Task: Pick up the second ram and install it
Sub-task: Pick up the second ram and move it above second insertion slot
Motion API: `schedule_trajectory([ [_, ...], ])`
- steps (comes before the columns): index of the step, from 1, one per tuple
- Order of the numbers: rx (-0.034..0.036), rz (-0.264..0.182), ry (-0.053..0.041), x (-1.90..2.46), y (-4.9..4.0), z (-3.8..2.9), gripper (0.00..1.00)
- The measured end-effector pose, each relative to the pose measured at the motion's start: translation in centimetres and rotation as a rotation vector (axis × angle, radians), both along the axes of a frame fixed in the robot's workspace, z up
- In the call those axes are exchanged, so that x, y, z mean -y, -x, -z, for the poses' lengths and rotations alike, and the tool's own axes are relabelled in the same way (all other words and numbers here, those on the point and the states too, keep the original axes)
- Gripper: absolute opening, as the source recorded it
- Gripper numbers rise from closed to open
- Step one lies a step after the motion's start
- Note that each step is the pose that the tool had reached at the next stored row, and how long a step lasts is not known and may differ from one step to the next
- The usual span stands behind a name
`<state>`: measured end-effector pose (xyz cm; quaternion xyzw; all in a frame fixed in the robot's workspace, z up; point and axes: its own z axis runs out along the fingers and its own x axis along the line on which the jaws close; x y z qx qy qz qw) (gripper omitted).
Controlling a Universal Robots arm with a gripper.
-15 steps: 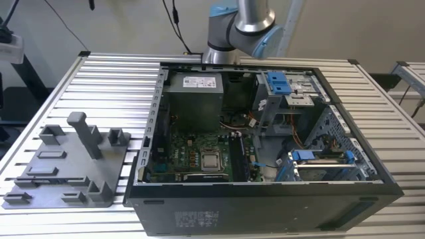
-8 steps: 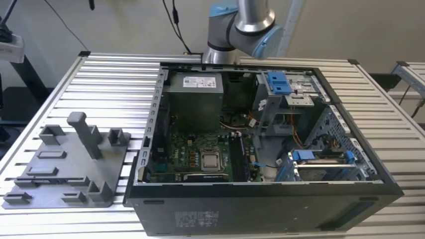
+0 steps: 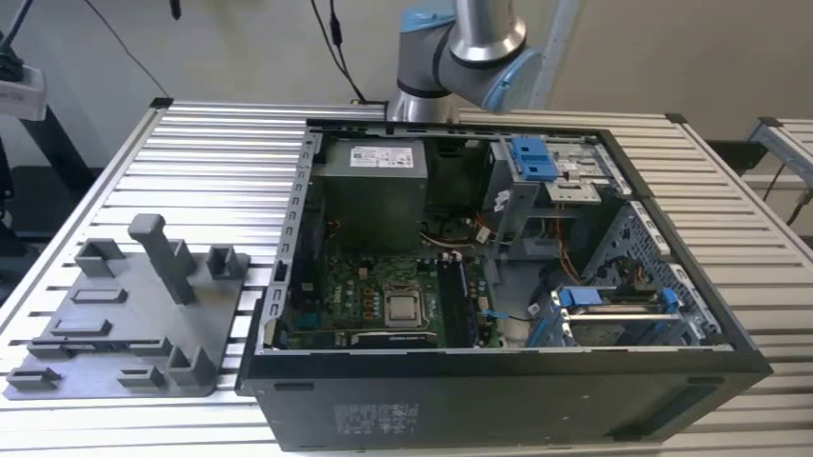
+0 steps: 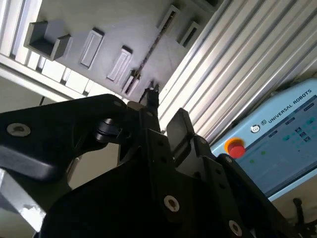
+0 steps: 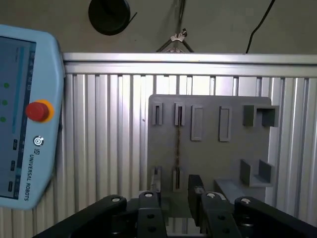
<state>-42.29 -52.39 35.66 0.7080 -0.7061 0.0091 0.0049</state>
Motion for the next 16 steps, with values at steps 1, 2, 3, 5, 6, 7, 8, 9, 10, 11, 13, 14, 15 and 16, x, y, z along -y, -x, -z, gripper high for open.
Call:
schedule_trajectory([
  [1,0.0,0.0,0.0,0.0,0.0,0.0,0.35],
  [2,0.0,0.0,0.0,0.0,0.0,0.0,0.42],
  [3,0.0,0.0,0.0,0.0,0.0,0.0,0.42],
  [5,0.0008,0.0,-0.0002,-0.01,0.02,0.11,0.42],
  [6,0.0017,0.0,-0.0001,-0.02,0.08,0.21,0.42],
  [7,0.0029,-0.001,0.0,-0.03,0.14,0.32,0.42],
  [8,0.0047,-0.001,-0.0001,-0.04,0.21,0.48,0.42],
  [9,0.0061,-0.002,-0.0001,-0.06,0.28,0.66,0.42],
  [10,0.0074,-0.003,-0.0002,-0.08,0.35,0.82,0.42],
  [11,0.0088,-0.004,-0.0004,-0.1,0.42,1.0,0.42],
  [13,0.0117,-0.005,-0.0007,-0.15,0.56,1.36,0.42],
  [14,0.0129,-0.006,-0.0009,-0.19,0.62,1.54,0.42],
  [15,0.0139,-0.007,-0.0009,-0.24,0.67,1.72,0.42],
  [16,0.0151,-0.008,-0.0008,-0.32,0.69,1.89,0.42],
])
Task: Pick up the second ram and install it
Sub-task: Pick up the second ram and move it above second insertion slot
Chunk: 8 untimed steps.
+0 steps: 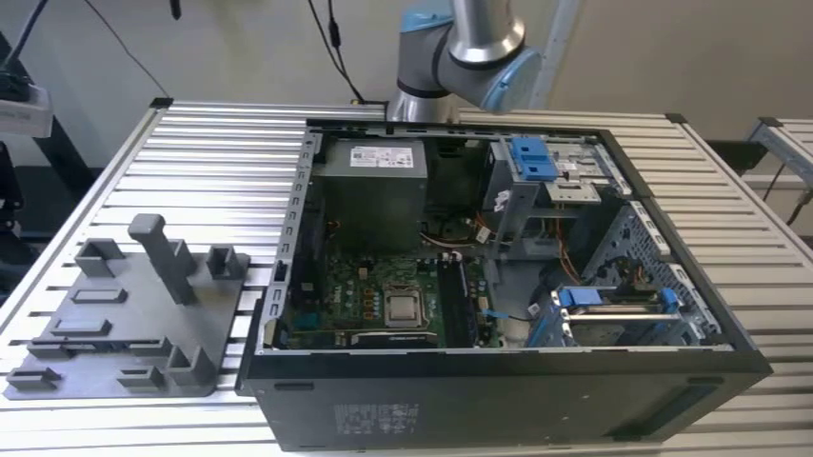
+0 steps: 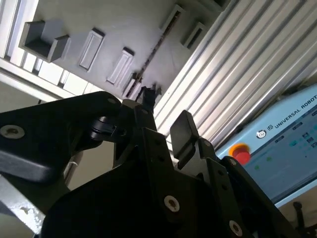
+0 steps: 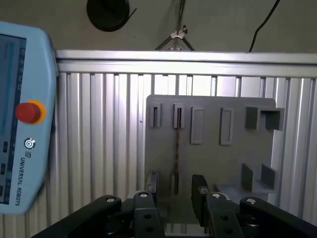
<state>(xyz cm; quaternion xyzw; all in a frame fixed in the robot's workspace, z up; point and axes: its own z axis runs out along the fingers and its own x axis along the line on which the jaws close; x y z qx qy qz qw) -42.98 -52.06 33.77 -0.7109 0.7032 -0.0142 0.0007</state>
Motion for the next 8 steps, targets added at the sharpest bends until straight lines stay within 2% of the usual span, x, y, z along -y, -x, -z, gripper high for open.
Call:
schedule_trajectory([
  [6,0.0026,-0.003,0.0,-0.9,0.02,0.76,0.42],
  [8,0.0029,-0.004,-0.0011,-1.08,0.01,1.06,0.42],
])
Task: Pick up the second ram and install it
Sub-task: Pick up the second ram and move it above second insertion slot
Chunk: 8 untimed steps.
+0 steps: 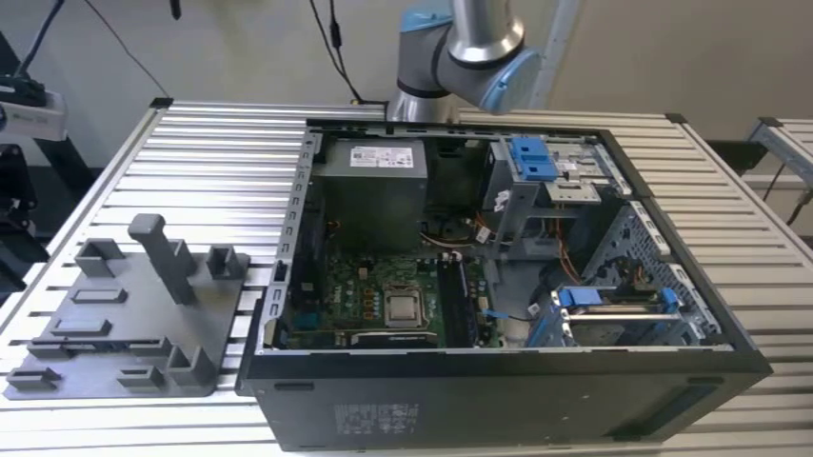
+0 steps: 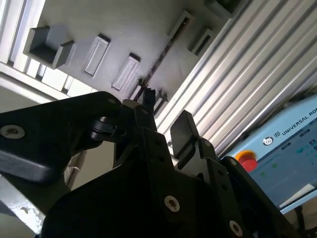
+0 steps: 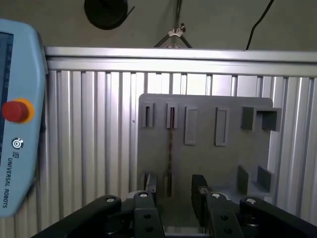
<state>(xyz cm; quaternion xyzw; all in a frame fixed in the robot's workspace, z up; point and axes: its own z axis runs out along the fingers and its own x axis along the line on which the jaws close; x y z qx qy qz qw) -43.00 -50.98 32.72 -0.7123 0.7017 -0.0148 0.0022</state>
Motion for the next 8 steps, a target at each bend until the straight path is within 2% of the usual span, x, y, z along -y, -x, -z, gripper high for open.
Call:
schedule_trajectory([
  [3,-0.0003,-0.002,-0.0071,-0.06,0.01,0.22,0.42],
  [8,-0.0011,-0.002,-0.0134,-0.06,0.0,0.7,0.42],
])
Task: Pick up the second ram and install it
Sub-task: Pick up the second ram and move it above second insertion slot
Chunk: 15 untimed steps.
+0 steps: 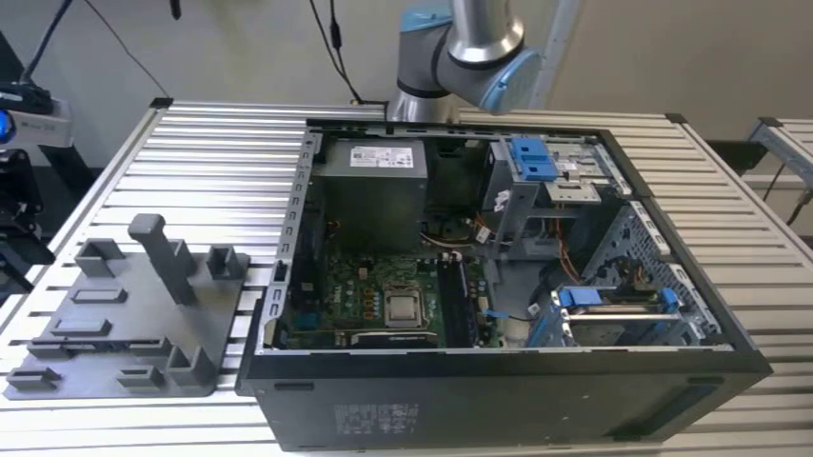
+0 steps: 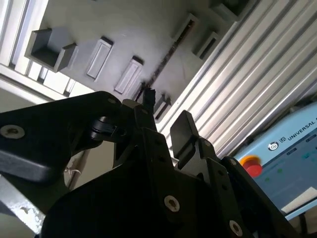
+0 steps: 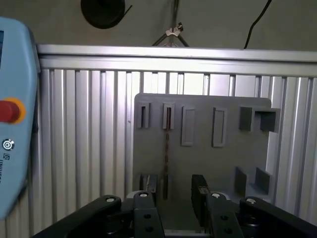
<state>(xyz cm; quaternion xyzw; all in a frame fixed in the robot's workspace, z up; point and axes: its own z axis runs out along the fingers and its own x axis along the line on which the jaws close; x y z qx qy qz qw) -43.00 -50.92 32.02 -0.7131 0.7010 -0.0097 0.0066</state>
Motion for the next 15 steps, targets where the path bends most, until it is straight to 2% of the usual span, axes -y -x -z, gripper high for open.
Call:
schedule_trajectory([
  [7,-0.0132,-0.029,-0.0023,0.0,0.01,0.47,0.42],
  [15,-0.0141,-0.03,-0.0023,0.0,0.0,1.61,0.42],
])
